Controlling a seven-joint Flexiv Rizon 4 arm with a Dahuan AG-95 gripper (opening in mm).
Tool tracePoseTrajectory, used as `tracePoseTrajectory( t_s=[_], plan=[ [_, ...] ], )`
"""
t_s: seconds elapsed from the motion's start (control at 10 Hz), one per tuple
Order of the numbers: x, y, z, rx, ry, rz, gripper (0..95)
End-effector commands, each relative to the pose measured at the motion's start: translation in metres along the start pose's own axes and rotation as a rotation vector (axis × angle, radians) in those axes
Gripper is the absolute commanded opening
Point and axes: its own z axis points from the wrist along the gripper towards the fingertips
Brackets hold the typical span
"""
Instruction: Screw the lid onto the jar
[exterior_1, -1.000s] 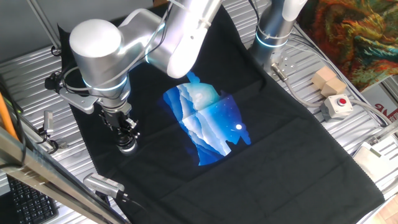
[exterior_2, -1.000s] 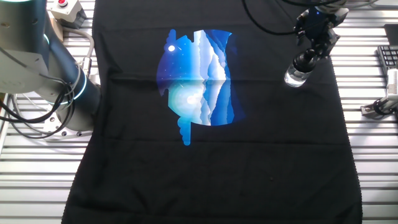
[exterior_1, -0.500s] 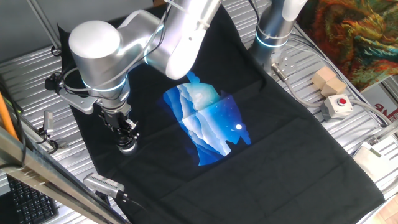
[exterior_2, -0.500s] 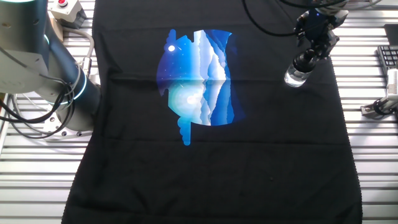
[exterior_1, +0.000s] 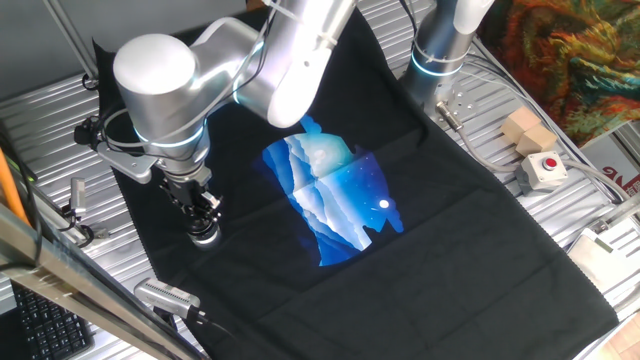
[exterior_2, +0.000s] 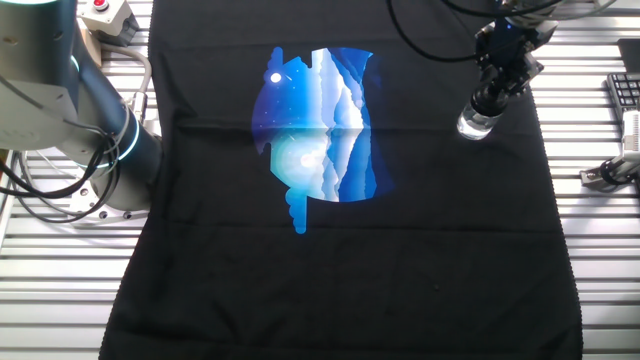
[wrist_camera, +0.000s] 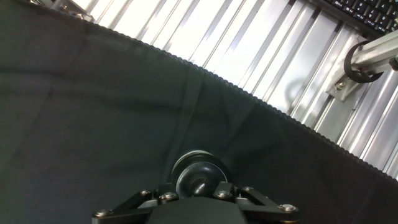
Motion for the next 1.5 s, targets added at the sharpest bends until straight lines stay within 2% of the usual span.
tracePoseTrajectory(
  t_s=[0.1, 1.5],
  plan=[
    [0.0, -0.0004, 0.0001, -0.001, 0.001, -0.002, 38.0],
    [-0.003, -0.0055, 0.0004, -0.013, 0.017, 0.009, 38.0]
  ],
)
